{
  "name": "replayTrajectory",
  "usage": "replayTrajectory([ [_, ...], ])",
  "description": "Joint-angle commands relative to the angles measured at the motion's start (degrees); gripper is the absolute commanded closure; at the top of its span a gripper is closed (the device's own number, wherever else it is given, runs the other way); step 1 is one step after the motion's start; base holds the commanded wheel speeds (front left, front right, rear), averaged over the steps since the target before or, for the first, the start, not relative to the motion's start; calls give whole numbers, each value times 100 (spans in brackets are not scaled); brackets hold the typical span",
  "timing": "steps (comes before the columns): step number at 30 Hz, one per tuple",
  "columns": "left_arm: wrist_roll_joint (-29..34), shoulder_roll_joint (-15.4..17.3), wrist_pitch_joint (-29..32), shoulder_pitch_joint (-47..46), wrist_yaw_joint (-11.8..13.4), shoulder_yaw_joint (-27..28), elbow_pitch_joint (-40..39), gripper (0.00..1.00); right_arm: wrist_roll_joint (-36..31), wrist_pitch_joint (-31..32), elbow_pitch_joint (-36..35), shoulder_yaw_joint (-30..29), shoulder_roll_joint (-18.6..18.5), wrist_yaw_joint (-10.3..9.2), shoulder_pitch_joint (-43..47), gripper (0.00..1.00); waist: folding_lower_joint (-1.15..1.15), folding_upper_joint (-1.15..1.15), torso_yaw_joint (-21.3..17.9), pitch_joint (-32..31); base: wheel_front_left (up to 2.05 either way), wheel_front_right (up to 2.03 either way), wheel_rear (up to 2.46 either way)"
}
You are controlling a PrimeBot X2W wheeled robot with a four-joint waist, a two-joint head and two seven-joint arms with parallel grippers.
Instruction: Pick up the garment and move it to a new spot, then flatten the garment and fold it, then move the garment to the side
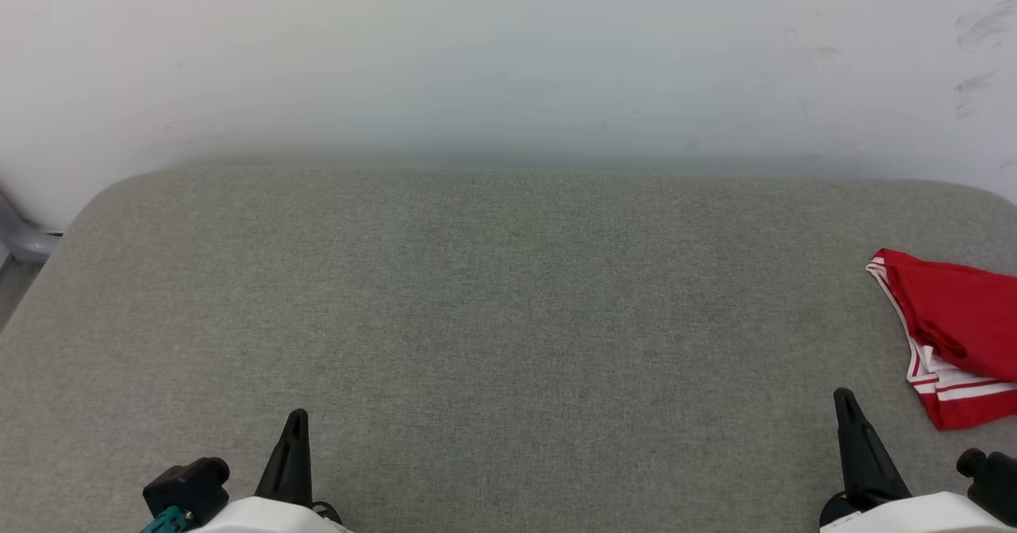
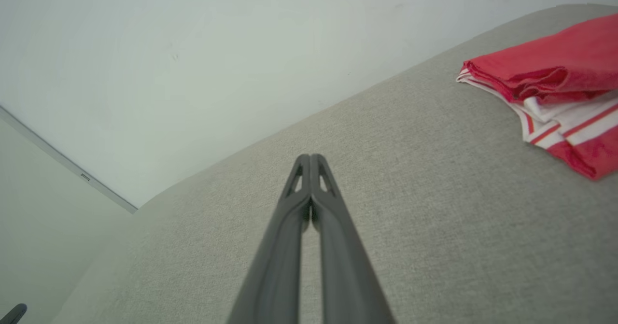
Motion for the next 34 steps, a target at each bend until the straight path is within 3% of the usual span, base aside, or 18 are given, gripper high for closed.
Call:
replayTrajectory([
  [1, -187, -11, 37, -169, -45, 39, -58, 100, 189, 18, -41, -15, -46, -1, -169, 100, -1, 0, -2, 2, 0, 0, 0],
  [34, -2883, -63, 687, -564, -308, 377, 170, 100, 2691, 550, 301, -86, -71, -3, -637, 100, -1, 0, -90, 58, 0, 0, 0],
])
